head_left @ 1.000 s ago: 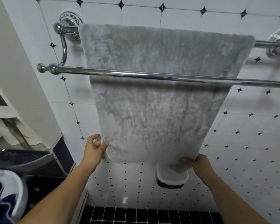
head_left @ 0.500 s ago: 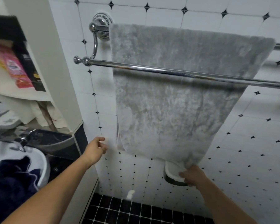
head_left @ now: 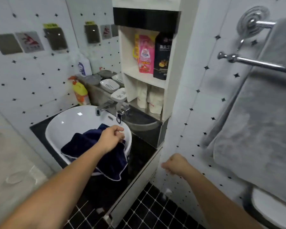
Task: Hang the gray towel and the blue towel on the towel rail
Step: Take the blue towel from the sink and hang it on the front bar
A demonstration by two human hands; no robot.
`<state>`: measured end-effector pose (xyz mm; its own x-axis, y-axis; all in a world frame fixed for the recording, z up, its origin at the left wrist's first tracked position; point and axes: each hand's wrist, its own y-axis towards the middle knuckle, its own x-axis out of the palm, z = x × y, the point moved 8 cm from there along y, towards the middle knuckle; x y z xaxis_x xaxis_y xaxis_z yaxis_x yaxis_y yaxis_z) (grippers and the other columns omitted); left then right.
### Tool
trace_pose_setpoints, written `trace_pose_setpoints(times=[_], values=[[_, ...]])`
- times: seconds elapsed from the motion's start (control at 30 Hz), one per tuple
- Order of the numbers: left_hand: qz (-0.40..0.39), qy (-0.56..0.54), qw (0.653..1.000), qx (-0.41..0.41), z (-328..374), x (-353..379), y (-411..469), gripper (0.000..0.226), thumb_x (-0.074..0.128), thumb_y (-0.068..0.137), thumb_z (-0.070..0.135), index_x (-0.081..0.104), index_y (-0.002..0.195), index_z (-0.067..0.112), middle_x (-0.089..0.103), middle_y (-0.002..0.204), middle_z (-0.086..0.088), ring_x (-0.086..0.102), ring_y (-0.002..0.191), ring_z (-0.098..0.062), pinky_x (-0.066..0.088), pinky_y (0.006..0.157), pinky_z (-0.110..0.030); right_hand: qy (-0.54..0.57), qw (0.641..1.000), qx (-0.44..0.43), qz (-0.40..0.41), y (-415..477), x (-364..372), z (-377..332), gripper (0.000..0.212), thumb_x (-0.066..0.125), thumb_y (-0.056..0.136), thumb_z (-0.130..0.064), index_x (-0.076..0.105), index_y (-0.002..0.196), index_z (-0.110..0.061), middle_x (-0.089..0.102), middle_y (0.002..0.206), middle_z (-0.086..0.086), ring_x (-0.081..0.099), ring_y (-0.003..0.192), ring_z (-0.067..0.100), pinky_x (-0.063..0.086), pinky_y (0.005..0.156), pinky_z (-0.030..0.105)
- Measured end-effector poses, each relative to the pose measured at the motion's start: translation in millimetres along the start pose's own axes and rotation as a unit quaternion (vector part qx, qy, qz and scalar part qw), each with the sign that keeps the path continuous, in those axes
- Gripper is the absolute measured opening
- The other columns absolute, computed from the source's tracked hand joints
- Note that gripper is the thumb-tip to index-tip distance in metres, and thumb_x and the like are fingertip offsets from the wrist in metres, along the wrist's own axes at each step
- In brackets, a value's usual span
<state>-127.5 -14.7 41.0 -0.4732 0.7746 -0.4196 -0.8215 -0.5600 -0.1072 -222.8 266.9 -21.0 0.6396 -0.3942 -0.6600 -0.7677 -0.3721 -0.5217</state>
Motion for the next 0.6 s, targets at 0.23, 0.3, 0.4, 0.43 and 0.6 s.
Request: trace_pose_setpoints(times=[0.23,0.3,0.4,0.43,0.6], values=[[-0.152,0.389,0.907,0.056,-116.0,-88.3,16.2,0.054,0.059,0.077,0.010,0.058,0.127,0.030,0.055,0.131,0.002,0.052,0.117,-0.021,0.043,0.099,-0.036,0.000,0.997,-0.034,-0.076,62.3,130.7,-116.9,0.055,0.075,0.078,-0.044,0.054,0.114,-0.008,0.060,0.106,0.009,0.056,0.076,0.012,0.050,0.062,0.030],[-0.201,0.487,0.839,0.133,-139.2,-75.3,13.3,0.062,0.061,0.078,0.028,0.048,0.138,0.036,0.044,0.140,0.001,0.044,0.122,-0.023,0.038,0.100,-0.037,0.088,0.991,0.028,-0.095,78.8,167.0,-119.4,0.084,0.079,0.075,-0.041,0.035,0.138,-0.006,0.054,0.125,0.010,0.051,0.085,0.011,0.042,0.058,0.021],[-0.256,0.519,0.783,0.227,-157.5,-38.3,1.4,0.066,0.061,0.082,0.040,0.038,0.144,0.034,0.035,0.148,-0.005,0.035,0.133,-0.026,0.029,0.108,-0.041,0.230,0.964,0.107,-0.080,92.8,205.0,-105.5,0.083,0.086,0.069,-0.026,0.037,0.131,-0.001,0.058,0.117,0.012,0.057,0.086,0.018,0.052,0.068,0.029],[-0.270,0.522,0.771,0.246,-162.4,-28.7,-1.4,0.069,0.062,0.082,0.037,0.035,0.146,0.032,0.032,0.150,-0.007,0.032,0.135,-0.028,0.026,0.110,-0.041,0.256,0.957,0.126,-0.055,97.2,210.6,-98.5,0.068,0.086,0.069,-0.018,0.044,0.119,0.001,0.060,0.105,0.010,0.060,0.083,0.021,0.056,0.070,0.034],[-0.268,0.522,0.755,0.292,-161.1,-7.8,2.0,0.096,0.070,0.075,0.043,0.015,0.152,0.026,0.024,0.154,-0.011,0.030,0.137,-0.030,0.023,0.113,-0.044,0.454,0.877,0.152,-0.049,97.8,209.7,-101.5,0.014,0.072,0.073,0.004,0.073,0.086,0.000,0.074,0.075,0.015,0.071,0.058,0.023,0.055,0.052,0.029]])
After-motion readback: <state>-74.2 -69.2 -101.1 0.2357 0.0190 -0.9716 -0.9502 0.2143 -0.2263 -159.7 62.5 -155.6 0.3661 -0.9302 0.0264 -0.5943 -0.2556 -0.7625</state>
